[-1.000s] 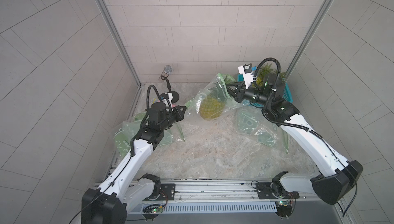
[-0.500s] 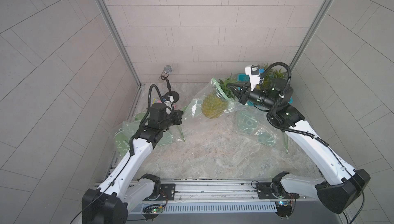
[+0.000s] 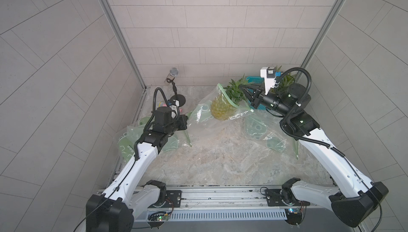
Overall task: Open the zip-top bag and take out the pineapple
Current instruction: Pick up the pineapple from the zipper food storage bag.
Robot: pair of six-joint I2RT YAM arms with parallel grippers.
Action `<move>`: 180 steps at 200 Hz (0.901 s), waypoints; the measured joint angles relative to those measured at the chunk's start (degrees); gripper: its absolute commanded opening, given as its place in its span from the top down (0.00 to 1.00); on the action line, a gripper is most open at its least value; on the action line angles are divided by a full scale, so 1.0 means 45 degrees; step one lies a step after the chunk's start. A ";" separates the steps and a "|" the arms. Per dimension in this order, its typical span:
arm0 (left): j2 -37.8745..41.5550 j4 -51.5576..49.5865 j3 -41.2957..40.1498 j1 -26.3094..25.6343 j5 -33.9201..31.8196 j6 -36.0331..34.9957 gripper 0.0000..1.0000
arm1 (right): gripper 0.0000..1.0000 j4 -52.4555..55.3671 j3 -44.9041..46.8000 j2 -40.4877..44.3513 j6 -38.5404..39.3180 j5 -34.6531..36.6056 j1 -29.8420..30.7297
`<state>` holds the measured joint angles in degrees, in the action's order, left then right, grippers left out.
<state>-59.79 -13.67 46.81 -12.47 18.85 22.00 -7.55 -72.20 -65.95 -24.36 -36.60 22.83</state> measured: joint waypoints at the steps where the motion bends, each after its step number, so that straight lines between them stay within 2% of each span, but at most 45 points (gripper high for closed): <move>1: 0.0000 0.0000 0.0000 0.0000 0.0000 0.0000 1.00 | 1.00 -0.0005 0.0000 0.0005 -0.0005 0.0000 0.0000; 180: -0.0408 -0.0068 -0.0005 0.0452 0.0330 -0.0568 1.00 | 1.00 -0.0476 0.0316 0.1229 -0.0049 0.0481 -0.0034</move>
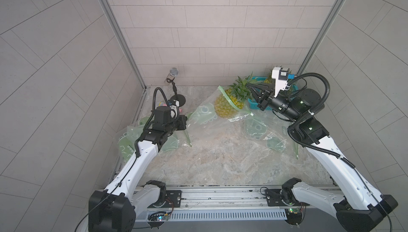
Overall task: Open the zip-top bag and take out the pineapple
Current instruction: Pick up the pineapple from the zipper food storage bag.
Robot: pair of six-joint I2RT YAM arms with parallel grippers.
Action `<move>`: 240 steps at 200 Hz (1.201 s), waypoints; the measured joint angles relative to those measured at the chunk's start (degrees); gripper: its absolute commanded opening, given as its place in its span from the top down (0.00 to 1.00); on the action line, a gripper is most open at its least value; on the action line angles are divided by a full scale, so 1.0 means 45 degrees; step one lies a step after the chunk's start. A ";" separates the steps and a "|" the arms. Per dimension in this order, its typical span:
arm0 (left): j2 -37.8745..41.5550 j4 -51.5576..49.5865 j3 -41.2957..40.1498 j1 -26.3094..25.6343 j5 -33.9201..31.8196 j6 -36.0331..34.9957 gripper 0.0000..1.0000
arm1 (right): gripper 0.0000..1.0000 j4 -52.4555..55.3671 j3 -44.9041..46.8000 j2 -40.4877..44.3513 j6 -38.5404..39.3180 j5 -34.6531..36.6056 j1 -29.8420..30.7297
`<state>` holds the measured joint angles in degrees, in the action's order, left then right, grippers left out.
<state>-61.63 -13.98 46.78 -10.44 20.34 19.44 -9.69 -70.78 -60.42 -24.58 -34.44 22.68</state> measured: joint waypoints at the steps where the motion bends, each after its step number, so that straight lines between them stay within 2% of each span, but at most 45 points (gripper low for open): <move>1: 0.0000 0.0000 0.0000 0.0005 0.0000 0.0000 1.00 | 1.00 0.0000 0.0000 0.0000 0.0000 0.0005 0.0000; 71: -0.0044 0.0301 -0.0151 0.0491 0.0321 0.0408 1.00 | 1.00 0.0219 0.0000 0.0029 0.0141 0.0204 -0.0029; 157: -0.0039 0.0889 -0.0597 0.1229 0.0826 0.1151 1.00 | 1.00 0.1574 0.0000 0.0000 0.0369 0.1564 -0.0058; 240: -0.0529 0.0607 -0.0597 0.1243 0.0131 0.1370 1.00 | 1.00 -0.0704 0.0719 0.0505 -0.0073 0.0476 -0.0078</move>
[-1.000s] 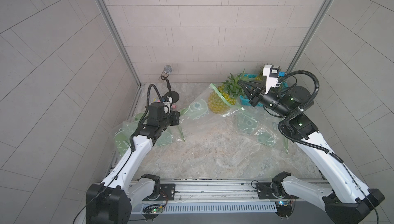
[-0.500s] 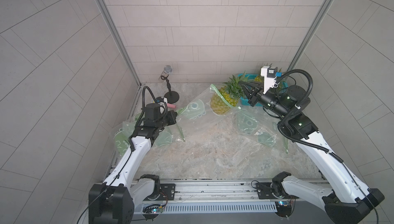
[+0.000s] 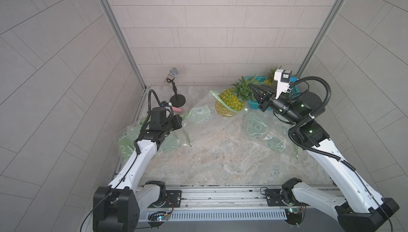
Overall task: Open the zip-top bag and take out the pineapple
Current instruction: Pick up the pineapple from the zipper food storage bag.
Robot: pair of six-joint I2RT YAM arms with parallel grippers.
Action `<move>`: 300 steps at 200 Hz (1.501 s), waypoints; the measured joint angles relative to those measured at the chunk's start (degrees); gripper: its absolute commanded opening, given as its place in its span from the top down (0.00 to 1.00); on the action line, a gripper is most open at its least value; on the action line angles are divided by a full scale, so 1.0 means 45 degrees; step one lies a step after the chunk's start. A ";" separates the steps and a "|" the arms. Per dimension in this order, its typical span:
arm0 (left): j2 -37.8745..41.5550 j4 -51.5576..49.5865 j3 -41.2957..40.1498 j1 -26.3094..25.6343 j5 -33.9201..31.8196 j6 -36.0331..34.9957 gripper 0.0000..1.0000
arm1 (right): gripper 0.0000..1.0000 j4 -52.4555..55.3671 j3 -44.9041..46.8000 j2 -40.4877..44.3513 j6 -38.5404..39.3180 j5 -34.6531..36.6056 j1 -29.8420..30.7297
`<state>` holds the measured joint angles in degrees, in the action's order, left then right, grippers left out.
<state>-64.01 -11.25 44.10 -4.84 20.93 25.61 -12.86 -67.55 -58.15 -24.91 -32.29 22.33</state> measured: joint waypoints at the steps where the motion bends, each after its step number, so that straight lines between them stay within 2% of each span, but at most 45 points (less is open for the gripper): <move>1: -0.0010 -0.0005 0.0000 0.0000 0.0000 0.0000 1.00 | 1.00 -0.0019 0.0000 0.0000 -0.0005 -0.0015 0.0000; 59: -0.0466 -0.0350 0.0107 0.0005 0.0063 -0.0034 1.00 | 1.00 -0.1350 0.0005 0.0068 -0.0549 -0.0918 0.0000; 92: -0.0486 -0.0772 0.0321 0.0005 -0.0155 -0.0044 1.00 | 1.00 -0.1268 -0.0005 0.0092 -0.0466 -0.1035 0.0000; 113: -0.0457 -0.0957 0.0418 0.0000 -0.0491 -0.0112 1.00 | 1.00 -0.0656 -0.0010 0.0141 -0.0199 -0.0651 0.0000; 161: 0.0262 -0.1321 0.0427 0.0000 -0.1564 -0.0151 1.00 | 1.00 0.1219 -0.0019 0.0291 0.0364 0.1297 0.0000; 185: 0.0539 -0.1205 0.0398 0.0000 -0.1710 -0.0175 1.00 | 1.00 0.1535 -0.0019 0.0306 0.0442 0.1564 0.0000; 212: 0.0491 -0.1161 0.0384 0.0000 -0.1705 -0.0180 1.00 | 1.00 0.1175 0.0015 0.0325 0.0442 0.1132 -0.0010; 300: -0.0729 -0.1579 0.0602 0.0000 -0.1462 -0.0272 1.00 | 1.00 -0.2123 0.0593 0.0437 -0.0457 -0.0918 -0.0063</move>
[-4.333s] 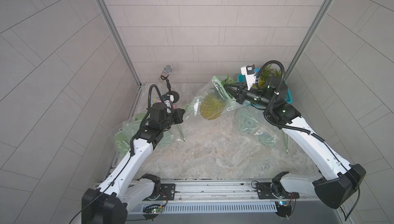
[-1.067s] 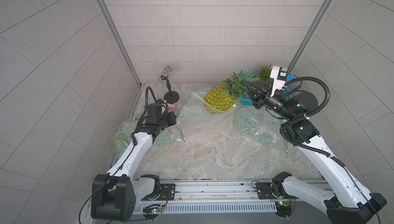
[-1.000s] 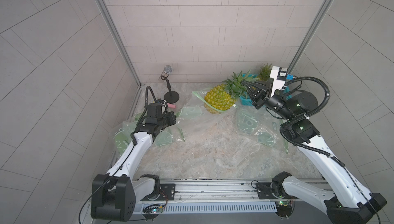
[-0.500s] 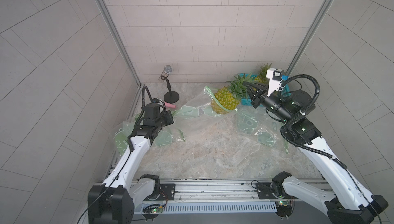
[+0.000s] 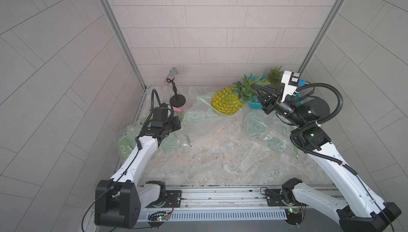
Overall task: Open the zip-top bag and take out the pineapple
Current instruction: Pick up the pineapple from the zipper food storage bag.
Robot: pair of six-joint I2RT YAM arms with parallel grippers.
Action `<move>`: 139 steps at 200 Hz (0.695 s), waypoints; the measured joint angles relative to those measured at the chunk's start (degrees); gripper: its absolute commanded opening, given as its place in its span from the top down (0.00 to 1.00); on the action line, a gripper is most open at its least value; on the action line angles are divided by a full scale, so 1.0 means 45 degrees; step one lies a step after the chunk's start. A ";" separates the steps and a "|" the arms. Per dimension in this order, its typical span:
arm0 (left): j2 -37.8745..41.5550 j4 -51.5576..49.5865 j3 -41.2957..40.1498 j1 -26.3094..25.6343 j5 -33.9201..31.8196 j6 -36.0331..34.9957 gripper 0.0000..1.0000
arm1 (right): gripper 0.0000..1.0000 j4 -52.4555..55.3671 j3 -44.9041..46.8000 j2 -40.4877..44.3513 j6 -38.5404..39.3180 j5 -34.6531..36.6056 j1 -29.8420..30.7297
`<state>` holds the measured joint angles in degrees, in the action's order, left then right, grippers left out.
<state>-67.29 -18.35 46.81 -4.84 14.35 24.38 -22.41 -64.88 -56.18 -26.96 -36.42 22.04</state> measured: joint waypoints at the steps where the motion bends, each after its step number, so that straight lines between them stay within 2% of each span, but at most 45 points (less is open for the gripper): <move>1: -0.0015 -0.0010 0.0010 0.0000 0.0000 -0.0005 1.00 | 1.00 -0.0034 0.0005 0.0000 -0.0015 -0.0015 0.0000; 87: -0.0121 -0.0612 0.0471 -0.0015 -0.0044 -0.0257 1.00 | 1.00 -0.0811 0.0000 -0.0068 -0.0457 -0.1044 -0.0141; 139: -0.0155 -0.1137 0.0942 -0.0432 -0.0743 -0.0461 1.00 | 1.00 -0.0976 -0.1321 -0.1311 -0.0903 -0.1972 -0.0151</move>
<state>-67.99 -23.46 51.05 -6.79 11.00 22.31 -26.81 -70.83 -62.08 -31.03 -45.30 21.37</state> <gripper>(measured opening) 0.046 0.108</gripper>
